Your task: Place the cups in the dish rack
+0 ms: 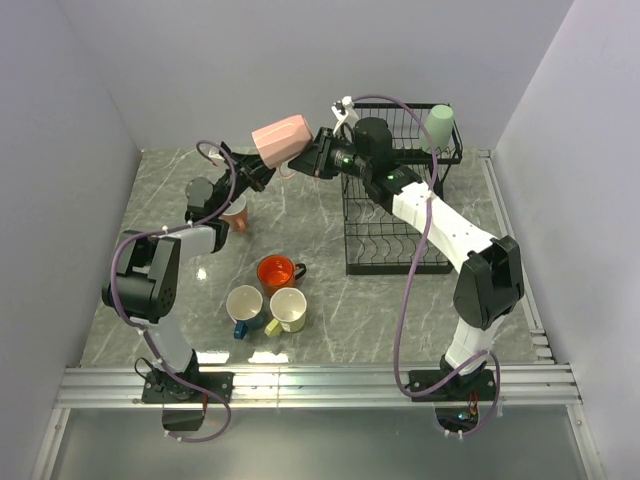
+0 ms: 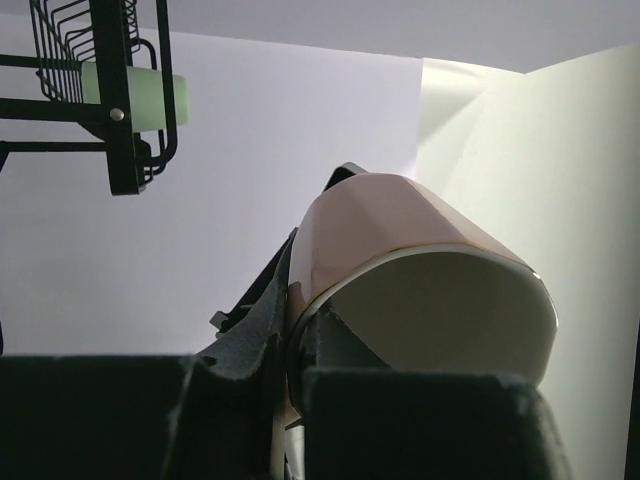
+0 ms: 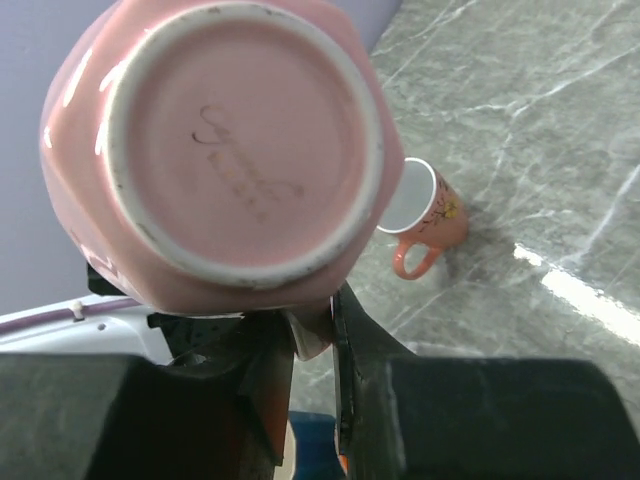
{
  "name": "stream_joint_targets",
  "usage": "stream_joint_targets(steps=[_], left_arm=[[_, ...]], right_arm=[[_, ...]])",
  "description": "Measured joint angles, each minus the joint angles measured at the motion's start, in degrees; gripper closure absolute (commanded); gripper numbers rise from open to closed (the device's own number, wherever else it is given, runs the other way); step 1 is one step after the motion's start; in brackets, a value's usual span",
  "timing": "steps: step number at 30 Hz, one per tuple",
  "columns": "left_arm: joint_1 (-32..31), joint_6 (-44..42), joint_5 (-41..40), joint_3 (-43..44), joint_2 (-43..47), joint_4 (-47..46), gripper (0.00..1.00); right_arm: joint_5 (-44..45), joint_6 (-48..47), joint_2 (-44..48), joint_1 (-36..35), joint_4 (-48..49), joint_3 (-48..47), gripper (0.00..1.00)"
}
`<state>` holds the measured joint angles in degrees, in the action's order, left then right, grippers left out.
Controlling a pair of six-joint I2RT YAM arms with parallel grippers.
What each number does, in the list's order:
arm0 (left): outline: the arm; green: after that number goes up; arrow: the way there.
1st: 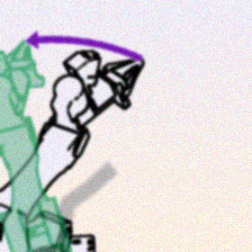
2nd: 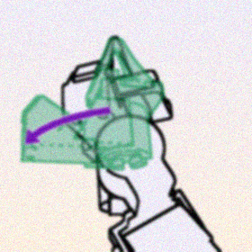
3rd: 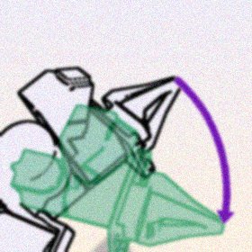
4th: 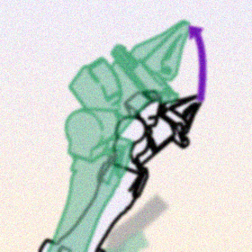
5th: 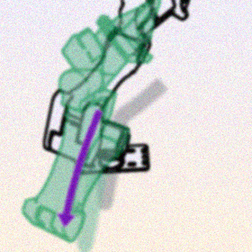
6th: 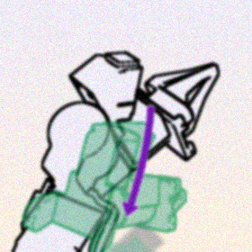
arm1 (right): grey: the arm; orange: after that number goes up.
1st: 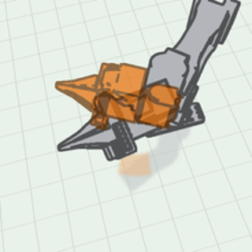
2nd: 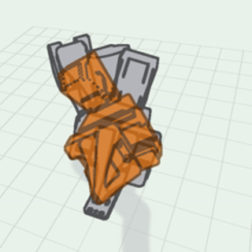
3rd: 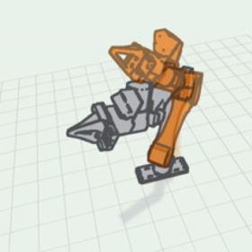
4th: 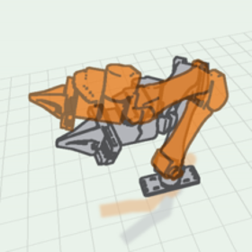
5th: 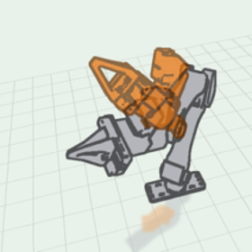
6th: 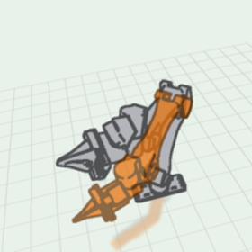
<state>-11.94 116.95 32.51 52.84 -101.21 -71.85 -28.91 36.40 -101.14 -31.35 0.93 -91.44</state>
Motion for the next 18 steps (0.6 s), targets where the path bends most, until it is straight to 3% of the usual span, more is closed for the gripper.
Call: stream_joint_targets(steps=[2,7,18], left_arm=[[0.0,0.2,-0.2,0.2,0.0,-0.2,1.00],[-0.2,0.3,-0.5,1.2,-0.2,-0.3,0.98],[-0.8,1.0,1.2,1.8,-2.2,-2.1,0.74]], right_arm=[[-0.2,1.3,0.0,0.1,1.0,0.2,0.99],[-0.8,4.5,0.1,0.5,5.0,1.6,1.00],[-0.3,9.7,1.7,0.9,5.9,4.5,1.00]])
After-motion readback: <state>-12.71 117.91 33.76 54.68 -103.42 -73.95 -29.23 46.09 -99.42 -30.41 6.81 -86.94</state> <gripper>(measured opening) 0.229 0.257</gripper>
